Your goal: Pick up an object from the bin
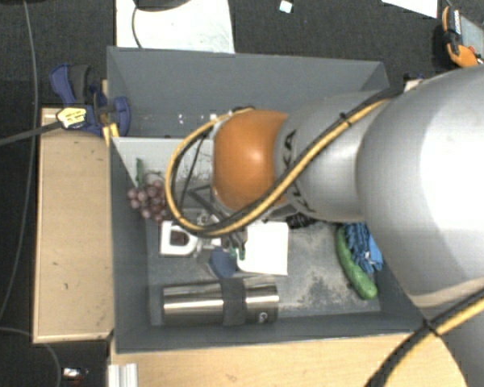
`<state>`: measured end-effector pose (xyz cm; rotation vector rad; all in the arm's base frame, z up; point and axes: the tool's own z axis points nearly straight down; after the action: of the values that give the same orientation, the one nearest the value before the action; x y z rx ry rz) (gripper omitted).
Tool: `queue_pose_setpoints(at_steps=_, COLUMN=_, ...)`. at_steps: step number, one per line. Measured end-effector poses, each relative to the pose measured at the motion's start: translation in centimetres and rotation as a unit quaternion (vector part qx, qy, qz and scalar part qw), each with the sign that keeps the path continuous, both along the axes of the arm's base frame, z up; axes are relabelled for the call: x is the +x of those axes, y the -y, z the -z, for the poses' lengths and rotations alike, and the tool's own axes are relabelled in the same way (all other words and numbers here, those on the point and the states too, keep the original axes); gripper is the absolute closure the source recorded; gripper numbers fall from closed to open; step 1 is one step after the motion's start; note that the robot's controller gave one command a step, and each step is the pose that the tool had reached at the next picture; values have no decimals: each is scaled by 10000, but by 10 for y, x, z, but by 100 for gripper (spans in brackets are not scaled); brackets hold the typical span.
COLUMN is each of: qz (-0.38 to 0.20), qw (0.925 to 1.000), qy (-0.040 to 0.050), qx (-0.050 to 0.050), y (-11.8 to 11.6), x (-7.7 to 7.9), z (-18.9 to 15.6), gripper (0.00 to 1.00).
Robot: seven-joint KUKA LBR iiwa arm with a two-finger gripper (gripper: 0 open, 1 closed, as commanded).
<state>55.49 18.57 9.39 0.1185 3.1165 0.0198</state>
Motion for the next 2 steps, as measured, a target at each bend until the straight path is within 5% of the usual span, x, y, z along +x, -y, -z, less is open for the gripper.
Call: queue_pose_setpoints(at_steps=2, qz=12, qw=10000, qy=51, qx=19, y=-1, x=3, z=-51, gripper=100)
